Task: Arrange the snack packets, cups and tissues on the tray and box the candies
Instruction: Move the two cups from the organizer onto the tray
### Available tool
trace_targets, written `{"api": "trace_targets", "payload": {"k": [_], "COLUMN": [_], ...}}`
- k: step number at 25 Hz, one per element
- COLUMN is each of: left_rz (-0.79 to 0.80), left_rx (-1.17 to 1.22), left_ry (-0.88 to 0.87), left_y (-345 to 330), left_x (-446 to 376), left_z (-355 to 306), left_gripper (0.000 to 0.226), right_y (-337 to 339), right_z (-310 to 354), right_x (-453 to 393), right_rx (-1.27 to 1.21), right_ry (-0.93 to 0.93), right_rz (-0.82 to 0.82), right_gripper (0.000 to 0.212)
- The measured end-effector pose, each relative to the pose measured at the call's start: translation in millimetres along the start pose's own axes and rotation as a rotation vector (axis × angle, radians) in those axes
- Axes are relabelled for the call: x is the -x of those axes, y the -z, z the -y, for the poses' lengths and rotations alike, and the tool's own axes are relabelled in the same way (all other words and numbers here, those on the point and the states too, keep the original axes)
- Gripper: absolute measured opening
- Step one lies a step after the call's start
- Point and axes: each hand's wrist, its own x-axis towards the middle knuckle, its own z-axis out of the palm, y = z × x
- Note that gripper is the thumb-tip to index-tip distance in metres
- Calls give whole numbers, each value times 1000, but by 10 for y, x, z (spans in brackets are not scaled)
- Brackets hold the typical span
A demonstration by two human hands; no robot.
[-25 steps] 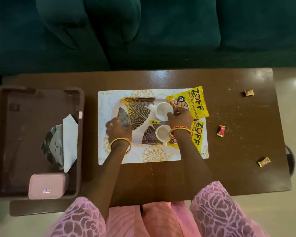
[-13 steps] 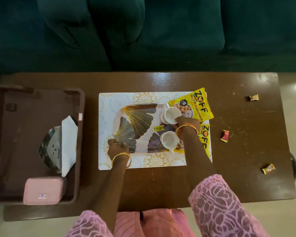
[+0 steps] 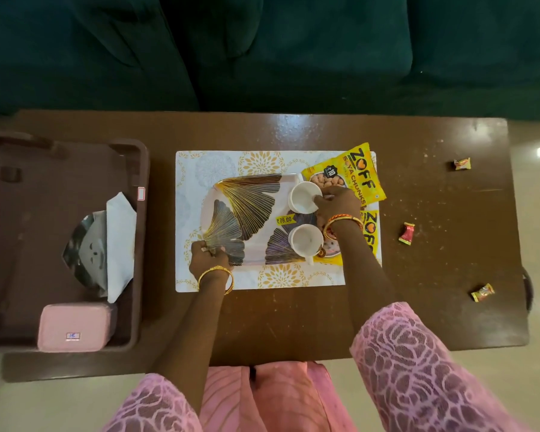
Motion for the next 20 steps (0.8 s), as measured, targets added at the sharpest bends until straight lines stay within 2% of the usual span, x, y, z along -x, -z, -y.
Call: {"api": "trace_targets", "payload": {"k": [4,20], "left_rz": [56,87], "left_rx": [21,-20], "left_ry": [-13,-127], "left_y": [-4,83], "left_x": [-55,-158], "left_z": [21,-26], "left_gripper": [43,43], "right_y": [-49,-140], "right_z": [-85,-189], "right_x": [70,130], "right_rx": [49,-10], "right_ry": [28,21], "right_rz": [-81,-137], "right_gripper": [20,29]}}
